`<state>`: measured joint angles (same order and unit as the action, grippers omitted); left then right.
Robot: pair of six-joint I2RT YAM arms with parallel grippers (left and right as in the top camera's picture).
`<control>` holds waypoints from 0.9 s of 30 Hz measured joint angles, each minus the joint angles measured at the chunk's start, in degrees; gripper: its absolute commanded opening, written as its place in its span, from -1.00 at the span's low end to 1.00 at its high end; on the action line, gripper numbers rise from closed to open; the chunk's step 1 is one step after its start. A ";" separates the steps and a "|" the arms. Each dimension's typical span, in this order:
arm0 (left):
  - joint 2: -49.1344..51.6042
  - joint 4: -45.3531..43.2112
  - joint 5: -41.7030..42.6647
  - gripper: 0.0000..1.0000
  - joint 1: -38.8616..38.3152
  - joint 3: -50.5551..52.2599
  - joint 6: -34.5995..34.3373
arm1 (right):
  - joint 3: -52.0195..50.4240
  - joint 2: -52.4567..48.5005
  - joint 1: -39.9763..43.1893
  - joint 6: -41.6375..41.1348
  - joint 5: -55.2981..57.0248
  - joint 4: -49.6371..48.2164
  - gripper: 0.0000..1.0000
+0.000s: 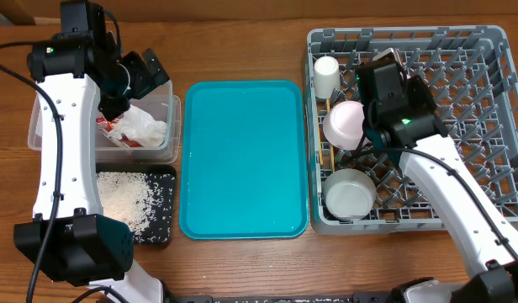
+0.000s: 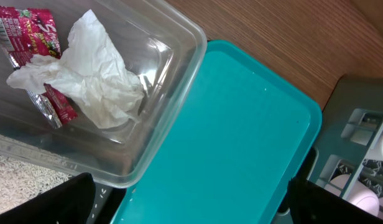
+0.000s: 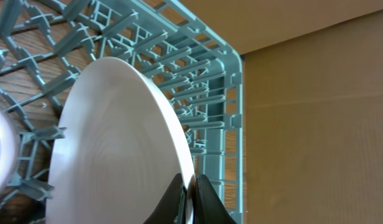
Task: Sort waste into correct bins and load items into the dishwasher
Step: 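Lower the white plate upright into the rack slots with right gripper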
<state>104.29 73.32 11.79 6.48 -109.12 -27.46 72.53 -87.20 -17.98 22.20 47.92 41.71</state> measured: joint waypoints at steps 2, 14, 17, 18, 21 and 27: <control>0.00 0.00 0.00 1.00 0.00 0.00 0.02 | 0.00 -1.09 0.00 -0.90 -0.15 0.52 -0.92; 0.00 0.00 0.00 1.00 0.00 0.00 0.00 | 0.00 -3.78 -0.09 -3.41 -1.31 0.50 -0.31; 0.00 0.02 0.00 1.00 0.00 0.00 0.00 | -0.02 -4.26 -0.15 -4.00 -2.71 0.66 0.21; 0.00 0.00 0.02 1.00 0.00 0.00 0.00 | -0.02 -4.42 -0.15 -3.78 -2.97 0.79 0.33; 0.00 0.00 0.00 1.00 0.00 0.00 0.00 | -0.04 -4.70 -0.15 -4.09 -3.87 -0.37 0.72; 0.00 0.00 0.00 1.00 0.00 0.00 0.00 | -0.15 -4.70 -0.17 -0.50 -0.90 -8.85 1.00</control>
<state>104.29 73.32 11.79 6.48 -109.12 -27.46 72.38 -91.90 -18.15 21.69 47.03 32.86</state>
